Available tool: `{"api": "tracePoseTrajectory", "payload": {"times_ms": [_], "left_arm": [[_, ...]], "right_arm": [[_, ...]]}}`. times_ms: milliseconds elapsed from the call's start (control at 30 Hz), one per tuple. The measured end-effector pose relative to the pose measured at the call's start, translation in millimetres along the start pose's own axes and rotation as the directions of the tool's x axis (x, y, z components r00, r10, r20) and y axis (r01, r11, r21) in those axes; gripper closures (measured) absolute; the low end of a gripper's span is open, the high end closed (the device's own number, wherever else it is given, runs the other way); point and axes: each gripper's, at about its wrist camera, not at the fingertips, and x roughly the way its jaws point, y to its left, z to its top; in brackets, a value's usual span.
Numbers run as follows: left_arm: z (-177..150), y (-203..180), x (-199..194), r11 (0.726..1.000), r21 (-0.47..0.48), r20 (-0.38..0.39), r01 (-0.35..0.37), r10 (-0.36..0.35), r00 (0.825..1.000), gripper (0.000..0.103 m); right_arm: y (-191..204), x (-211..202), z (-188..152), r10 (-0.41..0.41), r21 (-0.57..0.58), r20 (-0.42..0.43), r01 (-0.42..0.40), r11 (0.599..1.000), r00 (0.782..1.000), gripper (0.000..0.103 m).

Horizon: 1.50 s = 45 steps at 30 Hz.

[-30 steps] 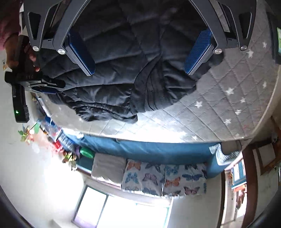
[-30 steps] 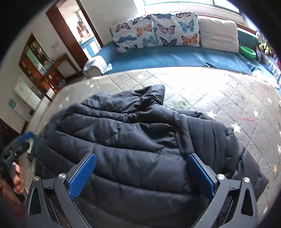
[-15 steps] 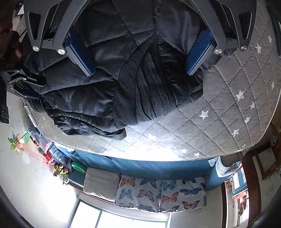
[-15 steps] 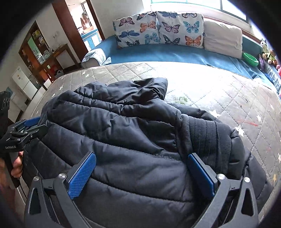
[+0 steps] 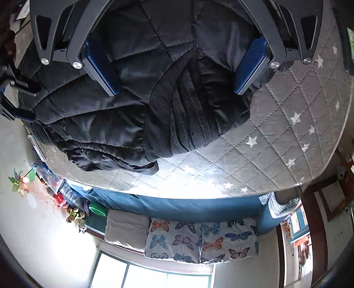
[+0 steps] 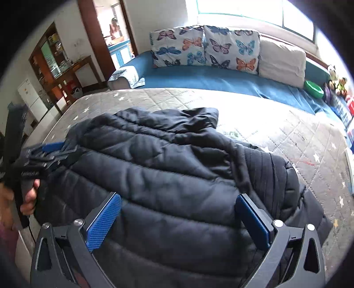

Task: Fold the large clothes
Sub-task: 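Smooth the jacket flat with both open tools, then grasp the black jacket's folded edge with both tools and lift it up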

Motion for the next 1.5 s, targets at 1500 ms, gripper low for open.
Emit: {"api": "tracePoseTrajectory", "payload": {"times_ms": [1500], "left_arm": [[-115.2, 115.5, -46.2, 0.853, -0.369, 0.005, 0.369, -0.395, 0.919, 0.0]], "right_arm": [[-136.2, 1.3, -85.7, 0.272, 0.521, 0.074, -0.27, 0.81, 0.959, 0.0]]}}
